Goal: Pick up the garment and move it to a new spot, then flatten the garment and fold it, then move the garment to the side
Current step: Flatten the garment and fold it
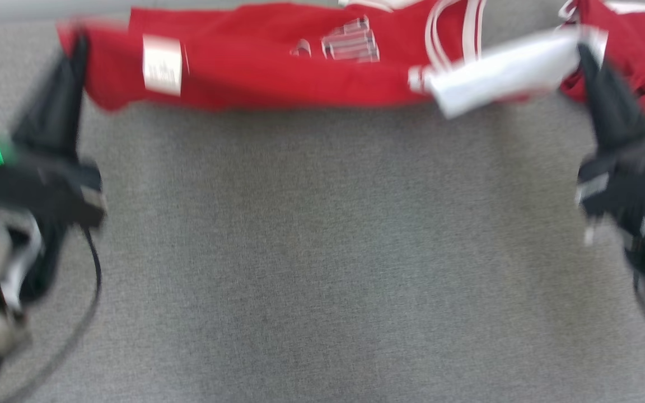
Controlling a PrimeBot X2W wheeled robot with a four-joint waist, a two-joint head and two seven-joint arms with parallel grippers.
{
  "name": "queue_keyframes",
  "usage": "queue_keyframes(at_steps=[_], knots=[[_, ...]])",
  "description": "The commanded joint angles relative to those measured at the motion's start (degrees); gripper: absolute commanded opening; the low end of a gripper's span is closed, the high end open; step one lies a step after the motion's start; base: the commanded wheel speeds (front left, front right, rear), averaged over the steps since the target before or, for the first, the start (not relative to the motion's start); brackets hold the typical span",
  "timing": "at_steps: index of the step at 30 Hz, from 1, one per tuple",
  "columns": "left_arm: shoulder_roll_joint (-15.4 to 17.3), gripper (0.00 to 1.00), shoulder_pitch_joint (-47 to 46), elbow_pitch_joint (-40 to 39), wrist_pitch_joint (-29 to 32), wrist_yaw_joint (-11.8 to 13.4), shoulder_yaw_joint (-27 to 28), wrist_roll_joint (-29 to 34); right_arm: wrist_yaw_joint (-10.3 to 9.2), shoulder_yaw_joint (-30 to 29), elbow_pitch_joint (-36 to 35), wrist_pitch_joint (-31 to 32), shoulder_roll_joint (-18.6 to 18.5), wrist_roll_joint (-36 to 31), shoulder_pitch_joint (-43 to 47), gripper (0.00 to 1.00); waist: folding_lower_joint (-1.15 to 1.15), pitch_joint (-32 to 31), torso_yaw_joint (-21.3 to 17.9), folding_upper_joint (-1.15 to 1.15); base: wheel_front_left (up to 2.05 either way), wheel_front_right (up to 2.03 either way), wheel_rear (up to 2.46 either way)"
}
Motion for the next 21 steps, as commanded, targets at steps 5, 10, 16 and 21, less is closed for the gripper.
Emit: queue_keyframes(at_steps=[5, 10, 16, 21], knots=[[1.04, 0.0, 12.9, -3.66, -0.15, 0.7, 1.56, 2.17, -0.16, -7.86, -9.1, 5.46, 5.57, -4.35, 15.66, 0.0, 0.02, -4.02, -1.41, 0.01, 0.0, 0.0, 0.0], [-0.3, 0.0, 22.49, -4.62, -0.16, 0.71, 3.84, 3.01, -0.16, -15.19, -17.65, 11.28, 11.66, -7.97, 28.59, 0.0, 0.02, -5.46, -1.53, 0.01, 0.0, 0.0, 0.0], [-4.13, 0.0, 32.55, -4.11, -0.16, 0.32, 9.05, 4.78, -0.16, -21.34, -23.27, 16.27, 17.95, -9.95, 40.39, 0.0, 0.02, -7.19, -1.23, 0.01, 0.0, 0.0, 0.0], [-7.47, 0.0, 40.34, -3.42, -0.16, -0.41, 12.74, 6.92, -0.16, -21.82, -23.13, 18.42, 20.36, -11.05, 45.71, 0.0, 0.02, -8.43, -1.34, 0.01, 0.0, 0.0, 0.0]])
